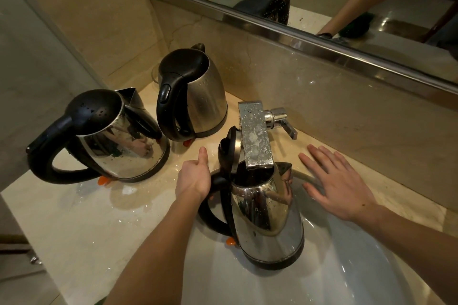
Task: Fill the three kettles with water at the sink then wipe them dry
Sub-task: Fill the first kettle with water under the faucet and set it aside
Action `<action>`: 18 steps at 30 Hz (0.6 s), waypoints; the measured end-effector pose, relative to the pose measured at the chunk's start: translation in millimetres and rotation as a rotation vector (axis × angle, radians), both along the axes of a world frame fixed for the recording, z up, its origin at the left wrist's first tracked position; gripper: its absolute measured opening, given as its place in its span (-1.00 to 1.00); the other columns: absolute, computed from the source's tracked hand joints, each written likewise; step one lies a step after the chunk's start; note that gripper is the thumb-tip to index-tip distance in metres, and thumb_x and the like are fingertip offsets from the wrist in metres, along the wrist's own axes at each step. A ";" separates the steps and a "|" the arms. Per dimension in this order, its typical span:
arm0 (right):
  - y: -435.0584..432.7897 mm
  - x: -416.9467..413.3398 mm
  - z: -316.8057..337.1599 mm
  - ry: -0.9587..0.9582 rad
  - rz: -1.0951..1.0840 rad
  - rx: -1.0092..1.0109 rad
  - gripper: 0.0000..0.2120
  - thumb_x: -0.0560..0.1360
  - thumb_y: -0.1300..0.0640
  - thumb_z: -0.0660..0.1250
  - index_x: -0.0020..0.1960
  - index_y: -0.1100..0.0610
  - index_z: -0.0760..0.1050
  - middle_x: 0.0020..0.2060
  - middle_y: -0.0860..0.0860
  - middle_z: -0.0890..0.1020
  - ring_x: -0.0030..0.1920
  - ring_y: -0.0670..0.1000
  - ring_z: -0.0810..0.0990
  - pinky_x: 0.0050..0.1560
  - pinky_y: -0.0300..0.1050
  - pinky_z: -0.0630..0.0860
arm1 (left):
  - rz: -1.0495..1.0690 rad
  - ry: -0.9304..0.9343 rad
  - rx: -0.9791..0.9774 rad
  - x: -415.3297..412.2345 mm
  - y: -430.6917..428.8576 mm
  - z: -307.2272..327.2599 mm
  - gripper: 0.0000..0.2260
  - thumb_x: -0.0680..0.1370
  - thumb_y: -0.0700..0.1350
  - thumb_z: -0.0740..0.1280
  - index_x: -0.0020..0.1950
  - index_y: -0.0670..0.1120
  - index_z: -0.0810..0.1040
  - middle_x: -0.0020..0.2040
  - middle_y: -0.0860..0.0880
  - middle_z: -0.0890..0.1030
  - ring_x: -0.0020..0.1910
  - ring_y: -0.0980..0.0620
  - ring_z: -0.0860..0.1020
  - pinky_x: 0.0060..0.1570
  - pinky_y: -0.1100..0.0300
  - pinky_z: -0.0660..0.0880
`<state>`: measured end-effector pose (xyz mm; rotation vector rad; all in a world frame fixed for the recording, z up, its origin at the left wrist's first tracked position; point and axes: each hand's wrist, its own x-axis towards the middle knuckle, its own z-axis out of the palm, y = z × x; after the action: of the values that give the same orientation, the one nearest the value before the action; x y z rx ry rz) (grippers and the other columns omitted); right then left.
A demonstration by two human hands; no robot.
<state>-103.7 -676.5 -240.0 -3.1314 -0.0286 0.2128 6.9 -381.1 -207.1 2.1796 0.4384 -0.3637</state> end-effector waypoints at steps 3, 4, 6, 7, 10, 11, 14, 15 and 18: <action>-0.1 -0.2 0.3 -0.001 -0.005 0.004 -0.36 0.58 -0.31 -0.15 0.59 -0.10 -0.04 0.58 -0.01 0.06 0.57 0.02 -0.01 0.53 0.09 0.01 | 0.001 0.003 0.001 0.2 -0.2 0.0 -0.49 0.67 0.22 -0.01 -0.06 -0.16 0.50 -0.19 -0.09 0.52 -0.14 -0.04 0.51 0.00 0.08 0.36; -0.3 -0.3 0.2 -0.002 -0.006 0.004 -0.37 0.58 -0.30 -0.14 0.59 -0.10 -0.03 0.58 -0.01 0.07 0.57 0.02 0.00 0.53 0.09 0.02 | 0.001 0.003 -0.005 0.4 0.1 -0.8 -0.50 0.67 0.22 -0.01 -0.11 -0.15 0.48 -0.21 -0.10 0.52 -0.15 -0.05 0.52 0.00 0.06 0.38; -0.1 -0.8 0.0 -0.007 -0.009 0.009 -0.37 0.58 -0.29 -0.12 0.59 -0.10 -0.02 0.58 -0.01 0.08 0.57 0.02 0.00 0.52 0.10 0.03 | 0.001 -0.005 -0.016 0.7 1.1 -1.9 -0.49 0.66 0.23 0.00 -0.22 -0.12 0.41 -0.24 -0.11 0.51 -0.17 -0.08 0.53 0.01 0.02 0.43; 0.1 -0.8 0.1 -0.010 -0.009 0.013 -0.37 0.58 -0.29 -0.12 0.59 -0.09 -0.02 0.58 0.00 0.08 0.57 0.02 0.00 0.52 0.10 0.04 | 0.002 -0.008 -0.021 0.8 1.4 -1.9 -0.49 0.66 0.24 0.00 -0.24 -0.12 0.40 -0.25 -0.12 0.51 -0.17 -0.09 0.54 0.02 0.01 0.44; 0.6 -1.1 0.7 -0.011 -0.004 0.013 -0.37 0.58 -0.29 -0.14 0.59 -0.10 -0.04 0.58 -0.01 0.06 0.57 0.02 -0.01 0.52 0.11 0.04 | 0.005 -0.002 -0.024 1.2 2.3 -2.8 -0.48 0.66 0.24 -0.01 -0.21 -0.13 0.42 -0.23 -0.13 0.53 -0.15 -0.10 0.56 0.03 -0.01 0.46; 0.7 -1.0 1.1 -0.015 -0.004 0.017 -0.37 0.58 -0.29 -0.15 0.59 -0.10 -0.03 0.58 -0.01 0.07 0.57 0.02 0.00 0.52 0.10 0.04 | 0.007 0.001 -0.020 1.2 2.4 -2.9 -0.48 0.65 0.25 -0.01 -0.19 -0.13 0.43 -0.22 -0.13 0.54 -0.14 -0.10 0.56 0.03 -0.01 0.46; 1.3 -0.7 2.0 -0.013 -0.004 0.015 -0.36 0.58 -0.31 -0.19 0.59 -0.09 -0.03 0.58 0.00 0.07 0.57 0.02 0.01 0.52 0.10 0.02 | 0.008 0.011 -0.006 1.5 1.9 -2.6 -0.48 0.65 0.25 -0.01 -0.15 -0.14 0.46 -0.18 -0.12 0.56 -0.12 -0.08 0.56 0.04 0.00 0.45; 1.3 -0.7 1.9 -0.012 -0.003 0.015 -0.36 0.57 -0.32 -0.20 0.59 -0.09 -0.03 0.58 0.00 0.08 0.57 0.02 0.00 0.52 0.09 0.02 | 0.009 0.013 -0.004 1.6 1.4 -2.4 -0.48 0.66 0.25 -0.01 -0.13 -0.14 0.47 -0.16 -0.12 0.56 -0.11 -0.07 0.55 0.04 0.01 0.45; 1.3 -0.5 1.5 -0.008 -0.004 0.014 -0.35 0.57 -0.32 -0.21 0.59 -0.10 -0.04 0.58 -0.01 0.05 0.57 0.02 -0.02 0.52 0.09 0.01 | 0.012 0.016 -0.001 1.9 1.2 -2.7 -0.49 0.65 0.25 -0.01 -0.07 -0.14 0.49 -0.13 -0.12 0.57 -0.10 -0.07 0.56 0.06 0.00 0.47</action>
<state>-104.2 -675.2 -238.4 -3.1186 -0.0242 0.1992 8.8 -379.9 -209.8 2.1735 0.4599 -0.3755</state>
